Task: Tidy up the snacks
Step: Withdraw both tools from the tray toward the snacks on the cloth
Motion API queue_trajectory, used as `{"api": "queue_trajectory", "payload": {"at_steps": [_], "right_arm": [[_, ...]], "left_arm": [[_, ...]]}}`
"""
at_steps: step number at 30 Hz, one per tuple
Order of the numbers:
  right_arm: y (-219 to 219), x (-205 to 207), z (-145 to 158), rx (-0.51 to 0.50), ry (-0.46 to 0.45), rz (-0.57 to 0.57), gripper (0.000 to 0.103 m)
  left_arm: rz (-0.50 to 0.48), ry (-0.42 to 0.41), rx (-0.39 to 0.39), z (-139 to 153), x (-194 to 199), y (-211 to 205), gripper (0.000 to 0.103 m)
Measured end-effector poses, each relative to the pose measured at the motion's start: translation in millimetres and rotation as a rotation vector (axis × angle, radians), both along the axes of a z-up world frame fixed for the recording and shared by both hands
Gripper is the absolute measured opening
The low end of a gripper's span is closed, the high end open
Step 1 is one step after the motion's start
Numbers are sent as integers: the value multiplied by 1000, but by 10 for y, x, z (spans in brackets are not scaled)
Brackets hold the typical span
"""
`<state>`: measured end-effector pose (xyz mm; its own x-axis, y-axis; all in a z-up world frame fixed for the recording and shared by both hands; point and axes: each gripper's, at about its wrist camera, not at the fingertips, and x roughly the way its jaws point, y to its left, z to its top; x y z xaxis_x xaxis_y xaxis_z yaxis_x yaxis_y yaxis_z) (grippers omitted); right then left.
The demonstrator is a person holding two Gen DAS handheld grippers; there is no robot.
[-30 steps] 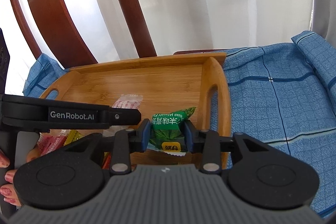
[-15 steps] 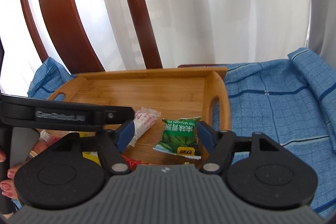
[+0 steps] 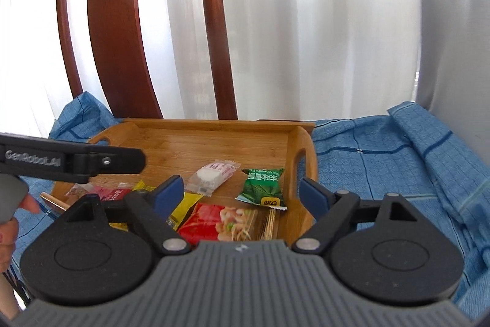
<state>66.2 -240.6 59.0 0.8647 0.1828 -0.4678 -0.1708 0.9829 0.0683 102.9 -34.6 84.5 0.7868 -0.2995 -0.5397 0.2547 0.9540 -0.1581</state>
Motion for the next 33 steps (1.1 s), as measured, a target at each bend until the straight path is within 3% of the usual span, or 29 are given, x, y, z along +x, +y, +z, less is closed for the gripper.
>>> {"api": "queue_trajectory", "payload": {"at_steps": [6, 11, 24, 33], "right_arm": [[25, -302, -85, -24, -64, -82, 103], [90, -554, -197, -52, -96, -132, 103], [106, -916, -531, -48, -106, -306, 103], [105, -1034, -704, -49, -74, -346, 103]], "left_arm": [[19, -49, 30, -100, -329, 74, 103], [26, -78, 22, -277, -563, 138, 103], [72, -37, 90, -661, -827, 138, 103], [69, -17, 114, -787, -854, 82, 103]]}}
